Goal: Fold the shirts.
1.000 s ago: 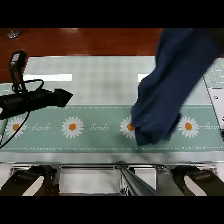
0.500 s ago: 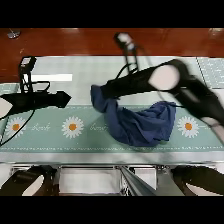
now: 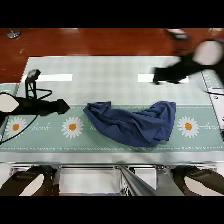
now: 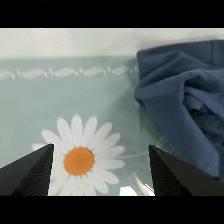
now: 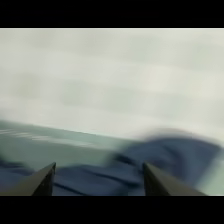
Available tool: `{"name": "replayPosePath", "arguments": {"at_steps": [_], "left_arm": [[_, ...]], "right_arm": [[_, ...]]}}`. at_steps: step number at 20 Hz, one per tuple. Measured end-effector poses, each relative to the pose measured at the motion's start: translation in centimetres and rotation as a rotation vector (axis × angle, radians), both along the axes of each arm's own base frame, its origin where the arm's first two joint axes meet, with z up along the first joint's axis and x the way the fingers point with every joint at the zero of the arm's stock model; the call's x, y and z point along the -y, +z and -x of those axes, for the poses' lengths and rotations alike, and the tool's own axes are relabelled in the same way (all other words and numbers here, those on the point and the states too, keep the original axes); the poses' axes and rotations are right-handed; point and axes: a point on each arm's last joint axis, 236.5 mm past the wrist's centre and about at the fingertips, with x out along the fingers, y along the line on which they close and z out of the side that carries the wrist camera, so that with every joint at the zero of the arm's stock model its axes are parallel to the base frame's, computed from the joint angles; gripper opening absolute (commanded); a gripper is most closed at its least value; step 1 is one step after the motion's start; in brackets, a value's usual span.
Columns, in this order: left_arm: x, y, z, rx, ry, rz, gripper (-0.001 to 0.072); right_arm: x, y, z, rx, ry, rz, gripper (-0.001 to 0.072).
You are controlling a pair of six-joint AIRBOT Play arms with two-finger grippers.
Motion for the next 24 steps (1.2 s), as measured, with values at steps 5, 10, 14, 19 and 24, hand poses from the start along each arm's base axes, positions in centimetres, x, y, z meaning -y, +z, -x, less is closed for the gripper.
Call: {"name": "replayPosePath", "arguments": {"at_steps": [5, 10, 14, 19, 24], "left_arm": [[6.2, -4.7, 1.9, -0.187, -0.014, 0.339, 0.07], [12.0, -6.4, 1.0, -0.235, -0.073, 0.52, 0.0035], [14.1, -4.7, -1.0, -0.189, -0.145, 0.574, 0.0019], [15.2, -0.9, -3.9, -0.098, -0.213, 0.621, 0.0019], [15.4, 0.3, -4.5, -0.073, -0.24, 0.63, 0.0019]], "right_arm": [[12.4, -6.6, 9.4, -0.104, -0.406, -0.067, 0.0615], [10.7, -14.1, 16.4, -0.214, -0.521, -0.221, 0.0615], [8.7, -16.1, 18.6, -0.268, -0.507, -0.293, 0.0615], [6.3, -17.2, 19.5, -0.348, -0.459, -0.382, 0.0615], [3.7, -18.1, 19.1, -0.423, -0.399, -0.514, 0.0608]]}}
